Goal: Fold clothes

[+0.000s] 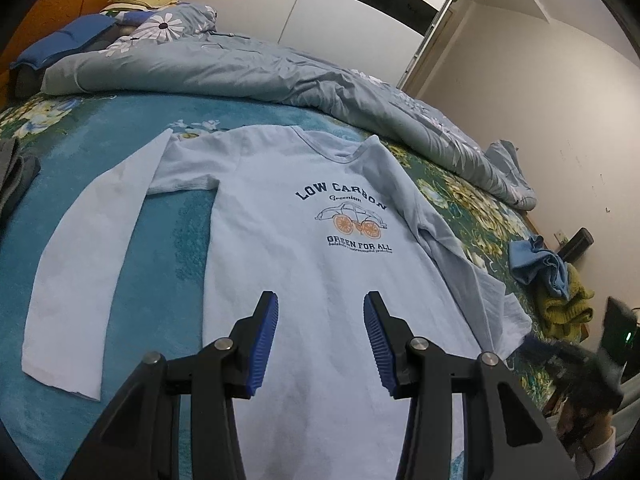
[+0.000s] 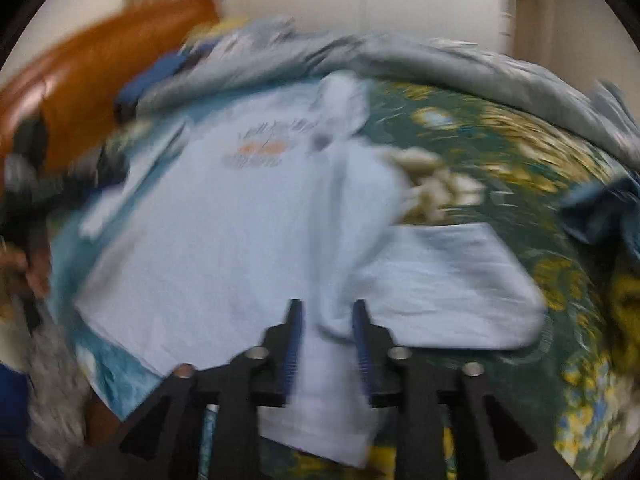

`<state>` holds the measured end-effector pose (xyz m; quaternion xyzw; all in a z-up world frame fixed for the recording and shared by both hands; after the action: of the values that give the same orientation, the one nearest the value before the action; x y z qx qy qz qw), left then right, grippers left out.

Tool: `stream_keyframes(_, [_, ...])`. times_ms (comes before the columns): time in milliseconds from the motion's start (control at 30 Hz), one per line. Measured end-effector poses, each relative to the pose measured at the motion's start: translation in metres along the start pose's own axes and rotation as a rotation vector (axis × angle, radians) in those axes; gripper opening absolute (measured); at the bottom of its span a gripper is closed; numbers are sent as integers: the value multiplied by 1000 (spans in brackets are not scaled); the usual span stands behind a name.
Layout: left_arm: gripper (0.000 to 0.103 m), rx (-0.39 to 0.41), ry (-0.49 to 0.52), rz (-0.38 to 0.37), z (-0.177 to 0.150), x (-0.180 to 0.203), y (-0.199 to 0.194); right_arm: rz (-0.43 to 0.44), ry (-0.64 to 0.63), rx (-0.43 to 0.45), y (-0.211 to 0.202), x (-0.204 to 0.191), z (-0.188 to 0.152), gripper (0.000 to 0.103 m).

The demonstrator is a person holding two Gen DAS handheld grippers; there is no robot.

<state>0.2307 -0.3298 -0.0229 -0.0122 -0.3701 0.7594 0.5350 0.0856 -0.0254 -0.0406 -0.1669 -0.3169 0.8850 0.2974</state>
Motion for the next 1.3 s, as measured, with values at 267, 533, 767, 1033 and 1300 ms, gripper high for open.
stream_keyframes(267, [46,0,1,1,2,2,-1,-122,311,35,5,100,10,44])
stream_keyframes(533, [46,9,-5,32,7,-5,-3,0,343,-16,20,96,5,31])
stream_keyframes(767, [46,10,-9,56,8,-16,-2,-150,166,37,-9,112,63,4])
stream_keyframes(1033, [46,18,-40,138,13,-50,-7,-596,144,226,-71,204,145,4])
stream_keyframes(1300, [46,-14,-34,245,7,-85,-13,-643,270,83,-15,277,127,4])
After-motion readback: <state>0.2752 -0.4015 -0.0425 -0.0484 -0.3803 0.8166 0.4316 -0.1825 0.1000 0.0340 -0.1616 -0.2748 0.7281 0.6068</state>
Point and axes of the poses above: each gripper's, at about its wrist camera, not at the fingertips, and y roughly the way its jaws point, x to its right, z to its top, the point moved 2 cm from there along y, roughly the way its jaws point, and after that the axes turned 9 degrees about x, right-handed, at the moved point
